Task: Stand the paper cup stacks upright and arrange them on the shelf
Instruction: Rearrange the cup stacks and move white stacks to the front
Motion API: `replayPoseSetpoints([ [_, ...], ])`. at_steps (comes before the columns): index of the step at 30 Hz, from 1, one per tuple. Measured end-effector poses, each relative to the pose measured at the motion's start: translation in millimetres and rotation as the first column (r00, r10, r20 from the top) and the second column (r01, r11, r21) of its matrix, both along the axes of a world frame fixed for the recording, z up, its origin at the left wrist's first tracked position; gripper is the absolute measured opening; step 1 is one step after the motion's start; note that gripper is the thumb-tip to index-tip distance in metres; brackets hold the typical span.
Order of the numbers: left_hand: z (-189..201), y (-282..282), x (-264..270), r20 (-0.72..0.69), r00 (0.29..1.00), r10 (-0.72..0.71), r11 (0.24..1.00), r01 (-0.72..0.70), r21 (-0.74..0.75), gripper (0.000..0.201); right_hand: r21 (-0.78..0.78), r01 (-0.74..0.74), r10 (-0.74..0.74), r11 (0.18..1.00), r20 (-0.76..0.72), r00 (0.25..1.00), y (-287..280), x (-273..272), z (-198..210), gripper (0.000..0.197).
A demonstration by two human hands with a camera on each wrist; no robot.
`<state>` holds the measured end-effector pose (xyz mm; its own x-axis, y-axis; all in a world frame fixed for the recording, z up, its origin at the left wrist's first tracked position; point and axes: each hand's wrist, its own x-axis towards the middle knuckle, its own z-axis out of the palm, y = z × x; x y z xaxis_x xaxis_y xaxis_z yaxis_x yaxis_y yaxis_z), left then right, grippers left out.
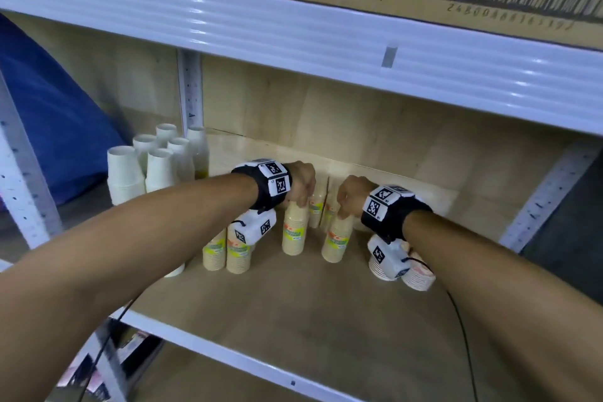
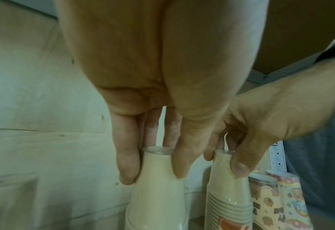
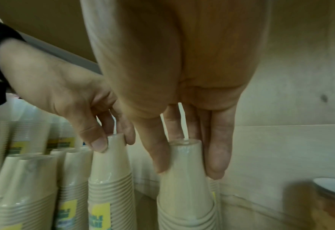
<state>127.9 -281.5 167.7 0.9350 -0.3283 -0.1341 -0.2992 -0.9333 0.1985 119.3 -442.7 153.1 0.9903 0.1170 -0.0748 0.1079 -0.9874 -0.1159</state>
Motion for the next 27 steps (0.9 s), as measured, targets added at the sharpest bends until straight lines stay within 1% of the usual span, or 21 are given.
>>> replayPoseSetpoints([
  [3,-2,-11,8,0.004,1.000,-0.020,1.000,0.020,-0.017,0.037,-0.007,0.054,-0.054,0.998,0.005,0.999,-16,10,0,0.036],
  [7,-5,-20,26,0.028,0.999,-0.025,0.998,0.026,-0.053,0.036,-0.009,0.091,-0.091,0.996,0.003,0.996,-40,41,-9,0.038],
  [8,-6,-23,30,0.028,0.999,-0.031,0.998,0.033,-0.051,0.034,0.009,0.097,-0.096,0.995,-0.012,0.995,-40,42,-7,0.038],
  [11,-9,-30,42,0.027,0.999,-0.047,0.998,0.048,-0.041,0.016,0.033,0.133,-0.133,0.991,-0.012,0.991,-40,42,-2,0.036],
  [13,-11,-32,49,0.037,0.998,-0.045,0.998,0.046,-0.038,0.018,0.044,0.148,-0.148,0.988,-0.004,0.989,-43,49,-7,0.034],
  [16,-15,-35,59,0.045,0.998,-0.048,0.998,0.050,-0.036,0.030,0.050,0.164,-0.164,0.985,-0.003,0.986,-49,61,-14,0.028],
  [18,-17,-37,64,0.040,0.997,-0.060,0.998,0.061,-0.028,0.030,0.057,0.174,-0.175,0.983,0.014,0.984,-51,67,-18,0.027],
  [20,-19,-39,70,0.038,0.997,-0.062,0.998,0.063,-0.019,0.024,0.068,0.186,-0.189,0.980,0.032,0.982,-53,72,-20,0.027],
  [21,-20,-39,72,0.039,0.997,-0.070,0.997,0.070,-0.018,0.021,0.073,0.185,-0.188,0.980,0.034,0.982,-54,75,-22,0.027],
  [25,-24,-40,79,0.027,0.997,-0.074,0.997,0.074,-0.009,0.018,0.081,0.136,-0.138,0.987,0.018,0.990,-56,85,-22,0.026],
  [27,-27,-39,83,0.020,0.997,-0.070,0.998,0.070,-0.006,0.021,0.085,0.112,-0.114,0.990,0.021,0.993,-57,89,-22,0.025],
])
